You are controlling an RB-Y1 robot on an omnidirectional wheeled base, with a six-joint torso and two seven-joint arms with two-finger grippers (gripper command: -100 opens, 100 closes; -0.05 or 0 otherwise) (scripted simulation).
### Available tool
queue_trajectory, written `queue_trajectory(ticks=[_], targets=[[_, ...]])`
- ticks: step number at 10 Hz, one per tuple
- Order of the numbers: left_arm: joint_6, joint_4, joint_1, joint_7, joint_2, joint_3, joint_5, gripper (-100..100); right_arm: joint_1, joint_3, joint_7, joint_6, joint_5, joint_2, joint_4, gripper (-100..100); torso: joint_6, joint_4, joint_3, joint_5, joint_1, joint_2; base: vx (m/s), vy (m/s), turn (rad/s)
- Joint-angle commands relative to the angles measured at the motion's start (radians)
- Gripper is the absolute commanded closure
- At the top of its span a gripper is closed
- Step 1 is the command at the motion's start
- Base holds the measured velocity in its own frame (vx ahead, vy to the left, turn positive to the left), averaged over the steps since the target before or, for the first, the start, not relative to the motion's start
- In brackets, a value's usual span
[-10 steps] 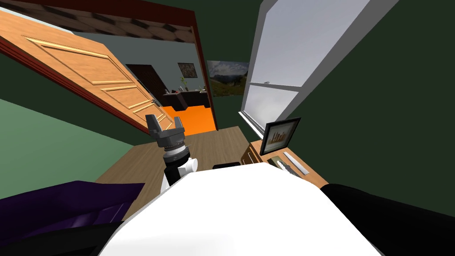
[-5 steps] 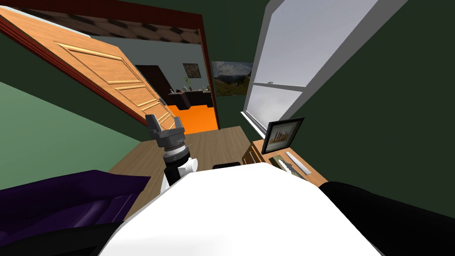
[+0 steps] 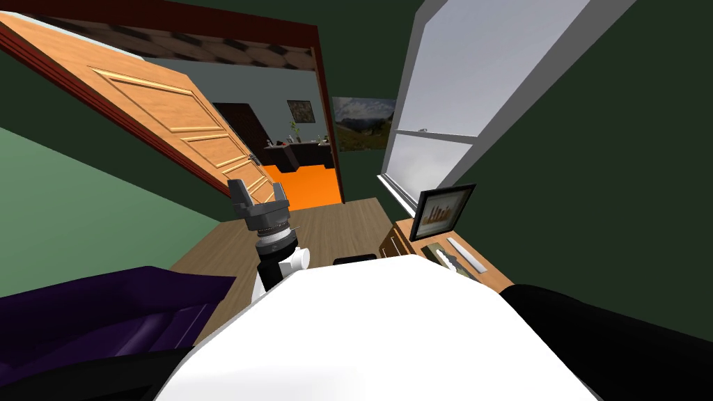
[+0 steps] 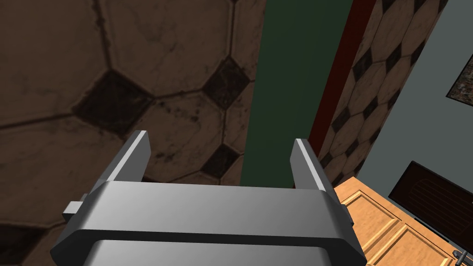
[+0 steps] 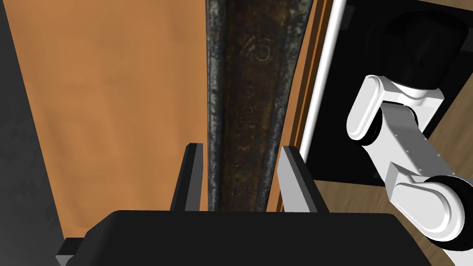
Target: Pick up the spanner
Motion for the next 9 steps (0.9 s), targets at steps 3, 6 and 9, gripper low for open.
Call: queue_trajectory(ticks=[3,6,9], targets=[[0.000,0.000,0.000,0.000,0.000,0.000,0.000,0,0.047,-0.027,0.013,0.009,0.011,0.001,-0.043,100,0.001,-0.001,-0.001,0.000,-0.001,-0.002,0.039,-0.024,-0.087],[0.000,0.000,0.000,0.000,0.000,0.000,0.000,0,0.122,-0.071,0.036,0.020,0.027,0.004,-0.108,100,0.000,-0.001,-0.003,0.000,-0.002,-0.005,0.071,-0.042,-0.088],[0.000,0.000,0.000,0.000,0.000,0.000,0.000,0,0.127,-0.073,0.037,0.021,0.028,0.004,-0.112,0,-0.001,-0.001,-0.002,0.001,0.000,-0.003,0.026,-0.013,-0.034]])
